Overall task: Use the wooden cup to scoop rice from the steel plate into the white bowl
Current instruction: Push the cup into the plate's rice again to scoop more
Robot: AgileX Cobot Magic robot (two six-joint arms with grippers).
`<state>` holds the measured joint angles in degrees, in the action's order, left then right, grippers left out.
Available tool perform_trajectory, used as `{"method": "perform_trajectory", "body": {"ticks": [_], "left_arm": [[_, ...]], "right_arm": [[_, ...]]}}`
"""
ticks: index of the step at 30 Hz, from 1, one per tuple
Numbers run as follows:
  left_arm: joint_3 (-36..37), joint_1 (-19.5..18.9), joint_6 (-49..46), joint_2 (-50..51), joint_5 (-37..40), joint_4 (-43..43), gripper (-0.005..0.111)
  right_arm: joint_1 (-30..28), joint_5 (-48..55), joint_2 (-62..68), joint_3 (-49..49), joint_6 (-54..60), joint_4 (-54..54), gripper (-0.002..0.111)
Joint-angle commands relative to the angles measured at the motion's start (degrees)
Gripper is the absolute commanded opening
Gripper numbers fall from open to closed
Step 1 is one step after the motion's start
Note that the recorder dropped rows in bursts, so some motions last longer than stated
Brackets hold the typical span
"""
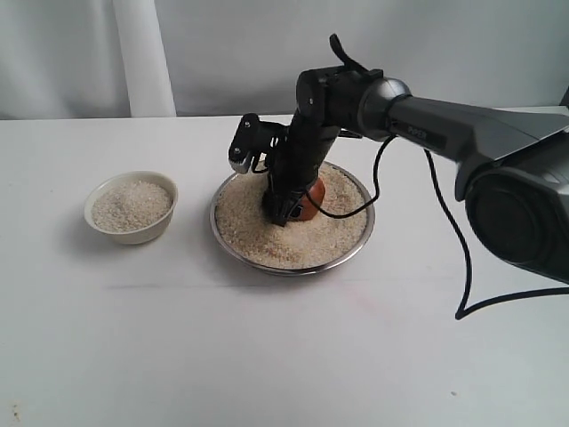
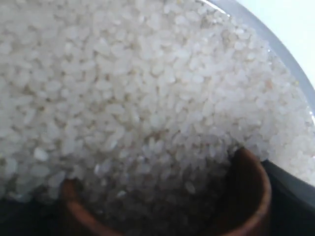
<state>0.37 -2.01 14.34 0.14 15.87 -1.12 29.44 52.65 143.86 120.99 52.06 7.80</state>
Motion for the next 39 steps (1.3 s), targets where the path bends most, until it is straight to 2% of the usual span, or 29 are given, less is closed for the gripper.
{"method": "perform_trajectory", "body": {"ticks": [1,9,30,39], "left_arm": [[-0.37,0.27,0.22,-0.14,-0.58,0.09,0.0],[-0.37,0.27,0.22,-0.14,-0.58,0.09,0.0],[-0.37,0.27,0.22,-0.14,-0.58,0.09,0.0],[-0.37,0.27,0.22,-0.14,-0.58,0.09,0.0]], "right_arm": [[-1.07,4.36,2.44,-1.22,0.17,5.66,0.0],[-1.59,4.23,2.44,-1.22,2.79,11.23,0.0],[-1.59,3.05,2.35,-1.22,3.54,11.52,0.0],[-2.67,2.85,2.2,-1.22,11.04,19.29,0.0]]}}
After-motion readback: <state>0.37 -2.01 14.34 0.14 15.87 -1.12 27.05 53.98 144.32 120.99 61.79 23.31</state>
